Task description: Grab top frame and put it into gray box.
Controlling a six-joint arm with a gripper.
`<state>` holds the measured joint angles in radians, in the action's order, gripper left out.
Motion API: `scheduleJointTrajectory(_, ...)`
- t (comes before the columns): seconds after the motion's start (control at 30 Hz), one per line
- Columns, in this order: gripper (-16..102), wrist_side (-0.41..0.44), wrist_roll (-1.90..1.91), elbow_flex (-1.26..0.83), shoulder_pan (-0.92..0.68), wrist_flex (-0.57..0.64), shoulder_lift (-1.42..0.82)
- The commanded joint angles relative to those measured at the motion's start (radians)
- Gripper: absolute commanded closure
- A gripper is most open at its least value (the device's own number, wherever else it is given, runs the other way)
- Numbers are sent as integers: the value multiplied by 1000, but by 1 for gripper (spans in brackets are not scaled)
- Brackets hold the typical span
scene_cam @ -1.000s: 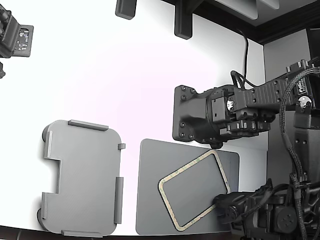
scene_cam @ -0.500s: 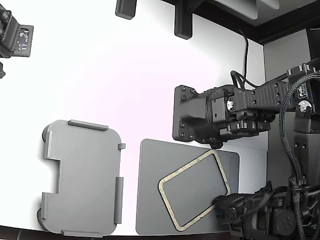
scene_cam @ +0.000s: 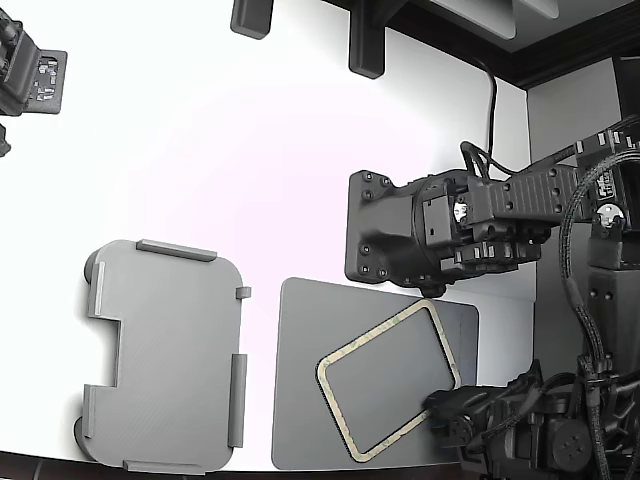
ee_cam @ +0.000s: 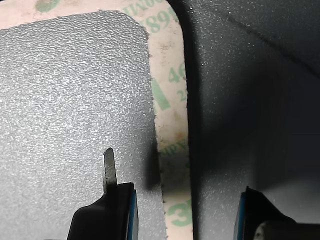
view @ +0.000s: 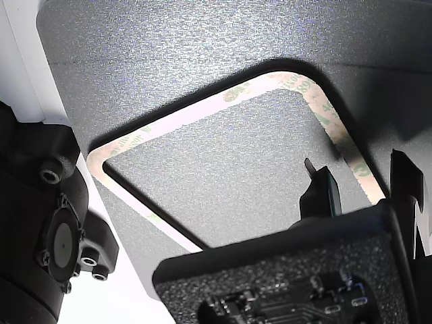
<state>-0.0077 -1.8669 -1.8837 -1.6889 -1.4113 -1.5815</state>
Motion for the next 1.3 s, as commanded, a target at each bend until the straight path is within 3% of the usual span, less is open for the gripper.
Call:
scheduleJointTrajectory(0.0,10,-6,3,17,9,9,-14)
scheduleJointTrajectory(0.5,29,-12,25,6,-6,29,6)
scheduleJointTrajectory(0.63,51,-17,34,3,-6,31,0)
scheduleJointTrajectory(0.67,61,-15,43,5,-6,31,-5)
scheduleJointTrajectory(0.73,96,-23,74,0,-12,55,-28)
scheduleJointTrajectory(1.27,96,52,146,100,15,-21,-67)
